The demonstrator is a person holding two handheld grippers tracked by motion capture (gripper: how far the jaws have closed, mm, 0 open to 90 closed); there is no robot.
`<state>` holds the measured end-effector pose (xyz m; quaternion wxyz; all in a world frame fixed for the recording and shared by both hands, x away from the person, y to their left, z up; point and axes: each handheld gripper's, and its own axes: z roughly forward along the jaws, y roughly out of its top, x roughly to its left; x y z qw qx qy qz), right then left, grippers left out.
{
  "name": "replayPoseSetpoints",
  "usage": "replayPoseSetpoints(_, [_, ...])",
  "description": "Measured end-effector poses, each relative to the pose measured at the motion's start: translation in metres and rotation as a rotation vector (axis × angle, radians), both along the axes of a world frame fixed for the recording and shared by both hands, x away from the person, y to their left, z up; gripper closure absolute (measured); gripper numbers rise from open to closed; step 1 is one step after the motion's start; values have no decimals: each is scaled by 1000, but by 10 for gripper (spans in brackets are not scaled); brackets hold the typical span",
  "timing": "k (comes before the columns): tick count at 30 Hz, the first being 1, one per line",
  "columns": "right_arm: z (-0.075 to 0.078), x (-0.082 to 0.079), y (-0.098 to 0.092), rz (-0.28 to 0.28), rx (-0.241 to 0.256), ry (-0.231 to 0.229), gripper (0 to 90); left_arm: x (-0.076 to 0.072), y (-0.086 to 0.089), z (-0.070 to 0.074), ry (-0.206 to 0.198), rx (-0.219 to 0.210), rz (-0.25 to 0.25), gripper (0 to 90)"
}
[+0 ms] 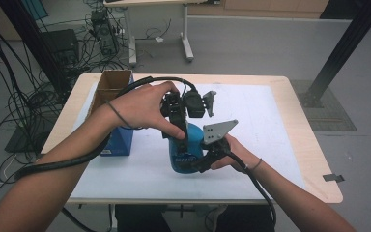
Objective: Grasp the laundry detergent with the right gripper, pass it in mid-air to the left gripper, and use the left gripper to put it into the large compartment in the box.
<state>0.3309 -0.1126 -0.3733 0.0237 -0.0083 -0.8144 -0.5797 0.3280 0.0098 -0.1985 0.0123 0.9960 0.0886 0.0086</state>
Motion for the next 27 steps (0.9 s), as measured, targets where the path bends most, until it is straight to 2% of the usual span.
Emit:
replayPoseSetpoints(6, [0, 0, 0, 1, 6, 0, 411, 1, -1, -4, 31, -2, -6, 158])
replayPoseSetpoints(10, [1, 0, 0, 0, 8, 1, 411, 2, -2, -6, 42, 2, -9, 229])
replayPoseSetpoints(18, [1, 0, 1, 0, 5, -1, 411, 5, 1, -5, 34, -6, 1, 359])
replayPoseSetpoints(27, [0, 0, 2, 3, 2, -7, 411, 3, 0, -6, 30, 14, 4, 364])
